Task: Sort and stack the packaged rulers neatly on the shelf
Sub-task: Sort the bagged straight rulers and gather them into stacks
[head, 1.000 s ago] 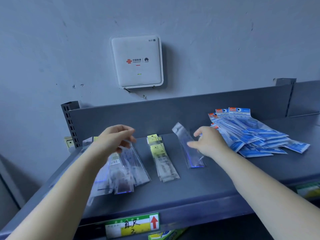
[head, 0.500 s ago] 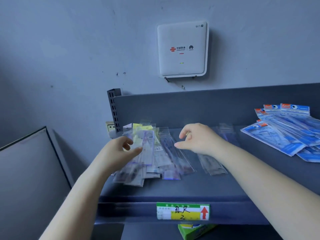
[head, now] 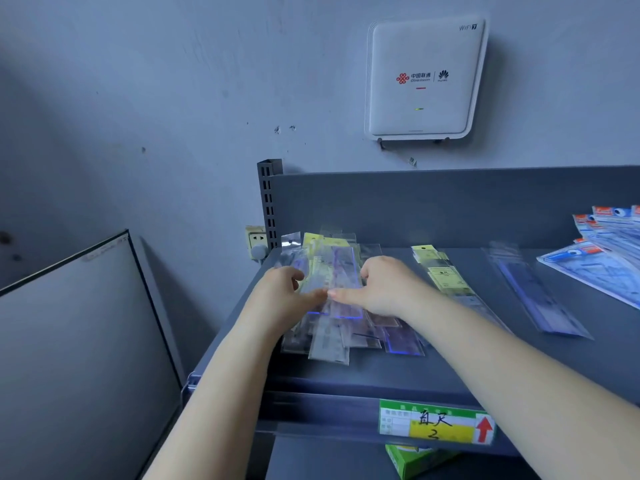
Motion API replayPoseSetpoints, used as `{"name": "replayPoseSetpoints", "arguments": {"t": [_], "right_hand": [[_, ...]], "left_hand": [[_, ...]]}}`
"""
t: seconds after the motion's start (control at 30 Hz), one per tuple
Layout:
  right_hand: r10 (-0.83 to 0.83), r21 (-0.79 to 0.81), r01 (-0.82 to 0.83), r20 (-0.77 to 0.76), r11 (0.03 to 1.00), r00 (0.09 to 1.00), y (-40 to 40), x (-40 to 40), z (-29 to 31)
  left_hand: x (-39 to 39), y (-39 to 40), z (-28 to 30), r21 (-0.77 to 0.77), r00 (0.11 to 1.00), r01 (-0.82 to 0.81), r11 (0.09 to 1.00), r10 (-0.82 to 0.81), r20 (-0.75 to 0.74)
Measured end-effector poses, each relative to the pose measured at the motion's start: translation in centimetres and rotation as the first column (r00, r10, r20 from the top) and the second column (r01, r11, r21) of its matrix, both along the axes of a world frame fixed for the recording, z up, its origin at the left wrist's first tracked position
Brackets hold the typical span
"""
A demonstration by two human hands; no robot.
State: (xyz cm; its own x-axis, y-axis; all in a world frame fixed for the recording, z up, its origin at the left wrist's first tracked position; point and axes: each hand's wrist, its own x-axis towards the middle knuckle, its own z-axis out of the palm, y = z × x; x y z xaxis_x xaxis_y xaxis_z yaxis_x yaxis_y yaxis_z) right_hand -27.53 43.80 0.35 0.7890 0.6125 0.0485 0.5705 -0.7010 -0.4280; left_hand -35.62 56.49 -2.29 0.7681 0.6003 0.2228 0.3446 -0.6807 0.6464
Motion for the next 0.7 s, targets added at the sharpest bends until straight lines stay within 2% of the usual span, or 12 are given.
{"name": "replayPoseSetpoints", "arguments": {"t": [0.17,0.3,0.47,0.6,0.7], "right_hand": [[-0.035,0.047,0.038,-0.065,0.998,0.997,-0.2,0.6,0.0],[-0.025,0.304,0.095,-0.227,0.948,0.974,-0.9,1.6,-0.8],[-0.053,0.517,0.161,-0.217,0.841,0.975,-1.3,2.0,-1.1],[-0.024,0.584,0.198,-0.292,0.787,0.956,-1.4,1.7,-0.9],[0.001,0.599,0.198,-0.315,0.776,0.949,-1.7,1.7,-0.9]], "left_hand": [[0.1,0.4,-0.2,-0.017,1.000,0.019,1.000,-0.019,-0.002],[0.0,0.3,-0.1,-0.004,1.000,0.030,1.000,-0.030,-0.001],[-0.2,-0.2,-0.1,-0.018,0.999,0.000,1.000,-0.001,-0.039],[-0.1,0.0,0.2,-0.094,0.999,-0.033,0.995,0.031,-0.021],[-0.1,0.0,0.3,-0.092,0.998,-0.036,0.995,0.039,0.041]]}}
